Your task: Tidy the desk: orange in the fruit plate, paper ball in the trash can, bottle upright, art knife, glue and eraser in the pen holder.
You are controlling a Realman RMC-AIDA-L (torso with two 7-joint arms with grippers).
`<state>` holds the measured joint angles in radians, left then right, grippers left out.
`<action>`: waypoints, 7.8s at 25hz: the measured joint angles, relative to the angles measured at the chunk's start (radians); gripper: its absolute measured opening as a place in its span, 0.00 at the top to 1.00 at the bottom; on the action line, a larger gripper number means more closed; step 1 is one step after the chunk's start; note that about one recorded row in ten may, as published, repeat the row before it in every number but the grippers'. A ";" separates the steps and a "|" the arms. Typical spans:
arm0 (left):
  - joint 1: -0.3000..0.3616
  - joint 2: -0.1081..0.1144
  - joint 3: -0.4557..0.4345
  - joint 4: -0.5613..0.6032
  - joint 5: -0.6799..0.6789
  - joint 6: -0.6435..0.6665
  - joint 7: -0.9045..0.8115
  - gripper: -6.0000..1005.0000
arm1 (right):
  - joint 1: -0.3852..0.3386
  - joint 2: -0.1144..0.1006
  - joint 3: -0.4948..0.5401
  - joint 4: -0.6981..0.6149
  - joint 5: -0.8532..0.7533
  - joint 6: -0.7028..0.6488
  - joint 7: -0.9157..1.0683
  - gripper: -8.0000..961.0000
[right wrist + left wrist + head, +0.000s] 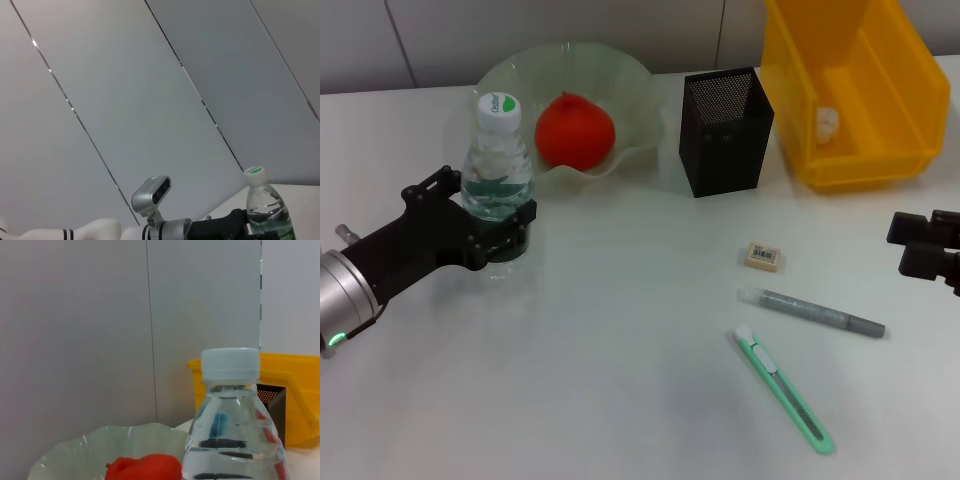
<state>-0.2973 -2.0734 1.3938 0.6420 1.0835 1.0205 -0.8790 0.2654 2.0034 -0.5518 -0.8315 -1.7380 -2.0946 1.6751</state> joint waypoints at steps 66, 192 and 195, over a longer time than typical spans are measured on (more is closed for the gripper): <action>-0.081 0.000 -0.015 -0.255 -0.119 0.047 0.089 0.22 | -0.002 0.008 0.000 -0.003 0.000 -0.031 -0.006 0.53; -0.051 0.009 0.024 -0.108 0.022 -0.040 -0.102 0.22 | 0.006 0.017 0.015 -0.049 0.002 -0.030 0.028 0.53; -0.049 0.008 0.023 -0.108 0.026 -0.048 -0.106 0.22 | 0.006 0.017 0.015 -0.049 0.002 -0.030 0.031 0.53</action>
<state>-0.3465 -2.0655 1.4173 0.5344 1.1095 0.9729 -0.9849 0.2716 2.0202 -0.5372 -0.8804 -1.7365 -2.1244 1.7058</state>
